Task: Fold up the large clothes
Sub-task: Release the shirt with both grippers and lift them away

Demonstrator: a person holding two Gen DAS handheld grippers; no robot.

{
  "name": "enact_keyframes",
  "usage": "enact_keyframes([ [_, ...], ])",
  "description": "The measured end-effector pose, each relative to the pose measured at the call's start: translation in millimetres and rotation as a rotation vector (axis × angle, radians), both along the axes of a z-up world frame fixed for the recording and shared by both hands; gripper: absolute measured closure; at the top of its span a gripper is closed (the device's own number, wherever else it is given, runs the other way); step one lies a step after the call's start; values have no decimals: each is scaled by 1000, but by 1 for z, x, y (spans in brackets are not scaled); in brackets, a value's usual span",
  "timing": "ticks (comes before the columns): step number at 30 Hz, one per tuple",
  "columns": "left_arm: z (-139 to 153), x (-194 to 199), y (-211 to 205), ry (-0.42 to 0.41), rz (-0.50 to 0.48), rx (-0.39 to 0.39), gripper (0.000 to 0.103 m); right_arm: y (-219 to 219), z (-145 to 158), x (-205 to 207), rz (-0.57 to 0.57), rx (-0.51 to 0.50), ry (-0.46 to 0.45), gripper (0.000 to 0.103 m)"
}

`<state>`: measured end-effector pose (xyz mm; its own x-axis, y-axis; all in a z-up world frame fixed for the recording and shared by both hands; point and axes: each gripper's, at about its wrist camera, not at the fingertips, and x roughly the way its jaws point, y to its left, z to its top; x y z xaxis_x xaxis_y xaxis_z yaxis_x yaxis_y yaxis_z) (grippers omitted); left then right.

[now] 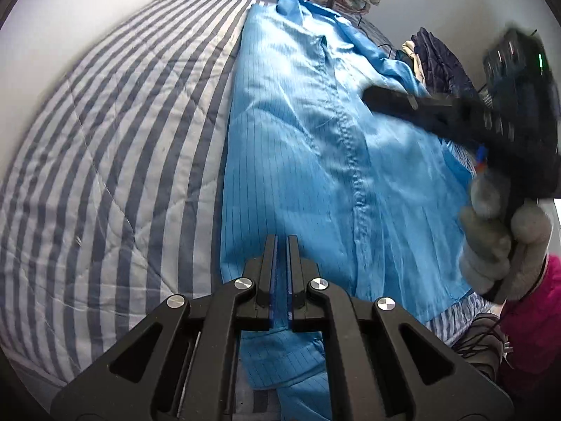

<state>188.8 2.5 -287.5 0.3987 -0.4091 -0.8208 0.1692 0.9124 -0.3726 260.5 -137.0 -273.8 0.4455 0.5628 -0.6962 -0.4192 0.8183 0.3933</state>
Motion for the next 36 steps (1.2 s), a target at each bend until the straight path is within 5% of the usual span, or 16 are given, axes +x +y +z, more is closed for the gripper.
enact_keyframes([
  [14,-22,-13,7,43,-53,42,103,98,-62,43,164,-189,71,80],
  [21,1,-28,36,12,-24,-79,103,64,-11,10,94,-98,-7,73],
  [29,-27,-42,7,106,-87,-22,103,-7,48,-73,-20,-63,-169,50],
  [36,-2,-52,8,23,-74,58,103,-81,71,-113,-185,-170,-230,24],
])
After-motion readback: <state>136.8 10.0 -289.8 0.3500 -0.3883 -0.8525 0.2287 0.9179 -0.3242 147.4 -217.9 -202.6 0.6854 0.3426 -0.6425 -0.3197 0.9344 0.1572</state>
